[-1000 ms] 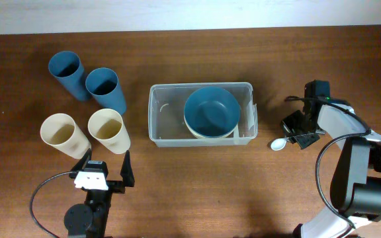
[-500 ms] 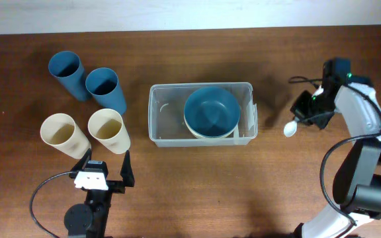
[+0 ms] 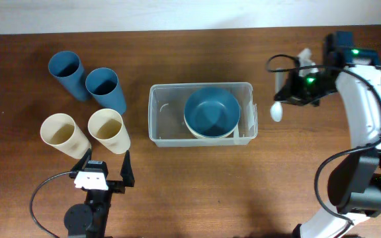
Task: Pack container
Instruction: 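Lift the spoon and carry it left into the container, then release the spoon and retract the right arm to the right, then raise the left arm and reach toward the right beige cup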
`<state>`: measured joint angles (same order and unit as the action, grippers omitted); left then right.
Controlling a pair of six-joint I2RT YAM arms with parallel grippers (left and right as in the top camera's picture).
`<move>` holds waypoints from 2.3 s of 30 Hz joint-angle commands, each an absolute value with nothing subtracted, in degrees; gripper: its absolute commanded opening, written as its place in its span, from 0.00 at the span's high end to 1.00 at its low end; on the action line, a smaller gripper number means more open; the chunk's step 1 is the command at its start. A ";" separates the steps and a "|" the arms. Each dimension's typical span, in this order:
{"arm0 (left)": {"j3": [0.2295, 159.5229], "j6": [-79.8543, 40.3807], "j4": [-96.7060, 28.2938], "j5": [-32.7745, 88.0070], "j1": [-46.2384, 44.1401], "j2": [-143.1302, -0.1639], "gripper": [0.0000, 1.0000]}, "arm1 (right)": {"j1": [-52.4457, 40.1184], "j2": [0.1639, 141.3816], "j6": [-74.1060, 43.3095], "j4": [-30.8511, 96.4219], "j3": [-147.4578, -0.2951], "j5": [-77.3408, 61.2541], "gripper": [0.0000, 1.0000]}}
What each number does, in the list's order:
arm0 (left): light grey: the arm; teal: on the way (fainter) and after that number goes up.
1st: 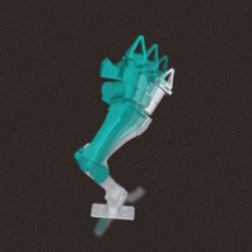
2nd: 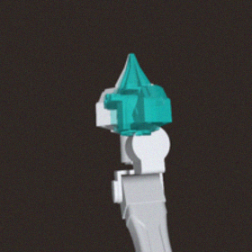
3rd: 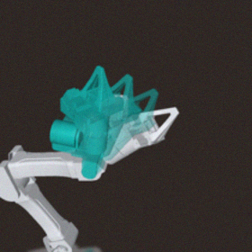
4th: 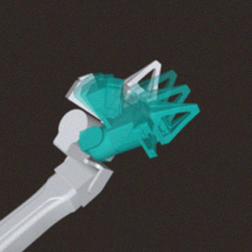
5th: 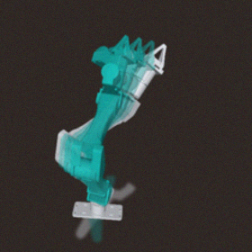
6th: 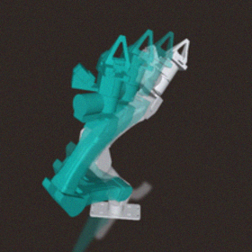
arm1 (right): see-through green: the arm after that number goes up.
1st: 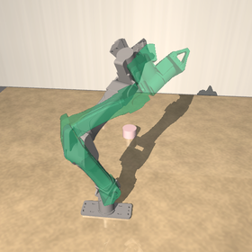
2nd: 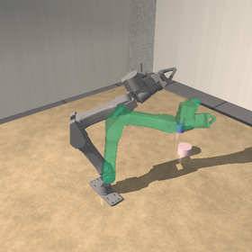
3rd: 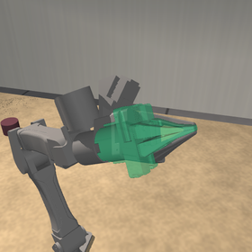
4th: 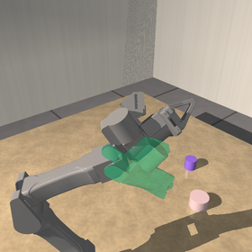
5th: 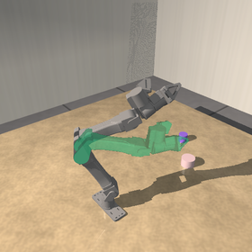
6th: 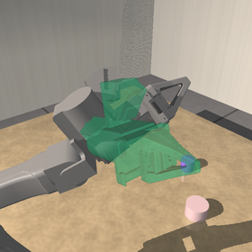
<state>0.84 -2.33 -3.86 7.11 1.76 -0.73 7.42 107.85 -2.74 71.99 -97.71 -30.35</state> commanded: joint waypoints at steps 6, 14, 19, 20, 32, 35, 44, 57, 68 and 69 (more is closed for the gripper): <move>0.51 -1.23 -3.92 7.73 2.09 -0.30 0.00 | -1.69 107.15 -1.41 69.49 -98.54 -30.37 0.95; 0.51 -1.23 -3.92 7.73 2.09 -0.30 0.00 | -3.84 107.35 -3.31 67.59 -95.79 -28.62 0.95; 0.51 -1.23 -3.92 7.73 2.09 -0.30 0.00 | -3.79 107.35 -3.46 65.25 -91.90 -28.67 0.88; 0.51 -1.23 -3.92 7.73 2.09 -0.30 0.00 | -3.79 107.35 -3.46 64.73 -91.07 -28.69 0.83; 0.51 -1.23 -3.92 7.73 2.09 -0.30 0.00 | -3.31 107.28 -3.42 63.11 -88.84 -28.91 0.66; 0.51 -1.23 -3.92 7.73 2.09 -0.30 0.00 | -1.80 107.09 -3.18 65.54 -91.29 -29.39 0.66; 0.51 -1.23 -3.92 7.73 2.09 -0.30 0.00 | 10.68 106.19 -7.53 73.32 -100.90 -26.85 0.42; 0.51 -1.23 -3.92 7.73 2.09 -0.30 0.00 | 28.56 106.28 -18.52 75.64 -100.68 -13.17 0.01; 0.54 -1.26 -3.84 8.38 2.04 -0.30 0.00 | 29.98 106.28 -18.52 75.85 -100.68 -13.19 0.01; 0.54 -1.26 -3.51 9.54 2.02 -0.30 0.00 | 30.00 106.28 -18.52 75.88 -100.68 -13.19 0.01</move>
<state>0.84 -2.33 -3.84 7.25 1.76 -0.73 29.82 107.33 -18.04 75.85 -100.14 -14.15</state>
